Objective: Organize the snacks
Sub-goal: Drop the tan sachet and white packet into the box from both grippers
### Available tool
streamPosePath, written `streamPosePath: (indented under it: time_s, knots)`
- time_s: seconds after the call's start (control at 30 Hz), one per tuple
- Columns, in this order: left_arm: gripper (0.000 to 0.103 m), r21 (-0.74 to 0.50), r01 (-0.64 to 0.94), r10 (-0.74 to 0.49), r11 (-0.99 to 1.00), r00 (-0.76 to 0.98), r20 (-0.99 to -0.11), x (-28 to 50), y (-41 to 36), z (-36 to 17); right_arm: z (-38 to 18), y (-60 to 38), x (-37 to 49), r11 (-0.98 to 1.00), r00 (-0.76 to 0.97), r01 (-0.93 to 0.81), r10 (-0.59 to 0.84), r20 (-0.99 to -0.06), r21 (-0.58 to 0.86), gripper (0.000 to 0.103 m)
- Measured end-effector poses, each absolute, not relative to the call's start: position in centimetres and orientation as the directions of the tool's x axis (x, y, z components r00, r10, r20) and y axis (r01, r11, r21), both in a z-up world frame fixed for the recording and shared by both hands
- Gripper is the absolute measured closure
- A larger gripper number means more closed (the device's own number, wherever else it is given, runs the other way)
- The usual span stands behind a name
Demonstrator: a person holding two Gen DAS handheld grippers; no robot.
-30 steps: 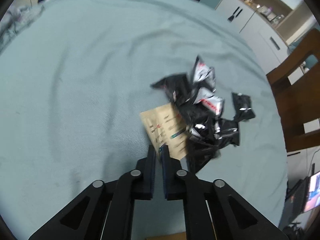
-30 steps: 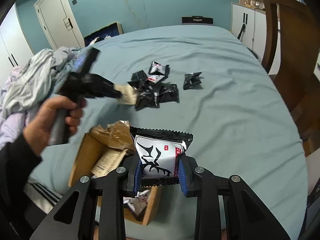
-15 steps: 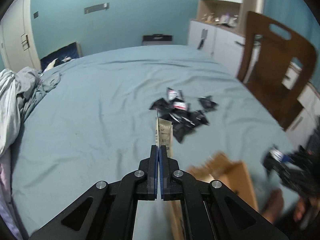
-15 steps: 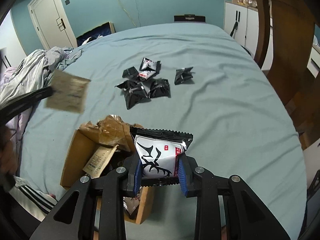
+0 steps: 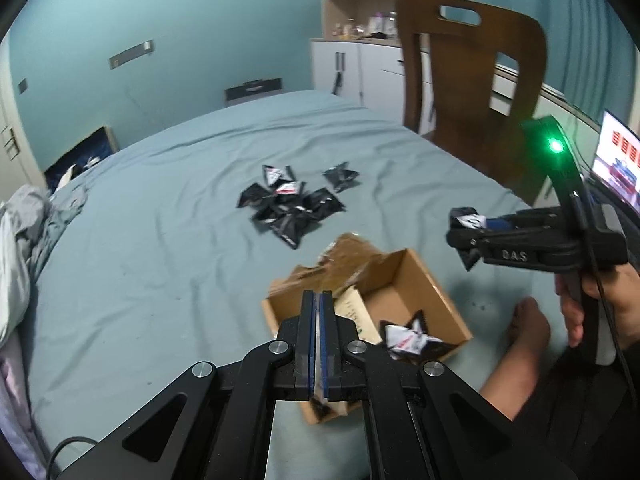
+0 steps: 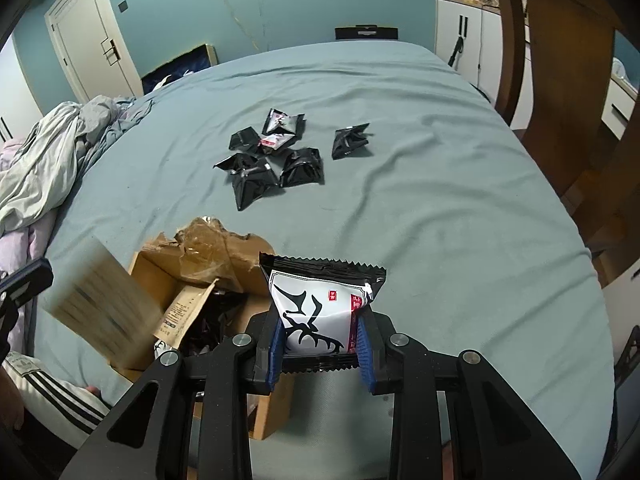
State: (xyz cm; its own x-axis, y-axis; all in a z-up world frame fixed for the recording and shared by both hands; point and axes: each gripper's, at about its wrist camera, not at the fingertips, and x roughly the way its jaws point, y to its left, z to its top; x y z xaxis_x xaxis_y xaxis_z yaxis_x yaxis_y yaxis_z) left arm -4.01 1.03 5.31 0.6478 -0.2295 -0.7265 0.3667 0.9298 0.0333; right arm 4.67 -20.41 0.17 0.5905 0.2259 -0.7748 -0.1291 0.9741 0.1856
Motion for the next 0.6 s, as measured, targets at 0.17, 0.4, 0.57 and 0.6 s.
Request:
streamPosePath:
  time_s: [0.17,0.4,0.57,0.6]
  knots:
    - [0.021,0.156,0.305,-0.111,0.939,0.701,-0.704,-3.8,0.6,5.0,0.4,-20.9,4.0,0.967,0.593,-0.123,0.253,-0.764,0.225,0.075]
    - [0.02,0.105,0.09,0.03,0.99,0.601,-0.799,-0.1,4.8,2.7,0.3,-19.3,3.2,0.946,0.549,-0.205,0.322,-0.771,0.25,0.075]
    - [0.02,0.024,-0.019,0.03,1.0,0.503,-0.864,1.4,7.7,1.0,0.5,-18.1,2.9,0.922,0.512,-0.274,0.381,-0.77,0.274,0.075]
    - [0.02,0.013,-0.027,0.024,1.0,0.501,-0.865,1.5,8.0,1.0,0.6,-17.9,2.9,0.917,0.505,-0.285,0.391,-0.769,0.279,0.074]
